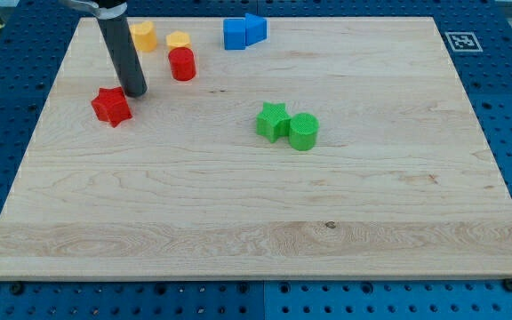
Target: Move the yellow heart above the red star
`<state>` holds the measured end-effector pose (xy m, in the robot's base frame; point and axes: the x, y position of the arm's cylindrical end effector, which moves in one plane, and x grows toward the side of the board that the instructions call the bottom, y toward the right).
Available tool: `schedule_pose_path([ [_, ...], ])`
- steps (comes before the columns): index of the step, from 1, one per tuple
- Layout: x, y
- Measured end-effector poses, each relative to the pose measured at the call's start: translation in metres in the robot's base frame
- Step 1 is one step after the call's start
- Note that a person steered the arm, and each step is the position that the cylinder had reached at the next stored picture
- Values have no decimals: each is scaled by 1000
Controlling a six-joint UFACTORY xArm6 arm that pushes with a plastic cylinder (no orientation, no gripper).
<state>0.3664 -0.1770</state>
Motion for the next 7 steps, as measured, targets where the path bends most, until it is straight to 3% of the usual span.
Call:
schedule_pose_path([
  [1, -6, -8],
  [4, -134, -70],
  [5, -165, -65],
  [7, -165, -4],
])
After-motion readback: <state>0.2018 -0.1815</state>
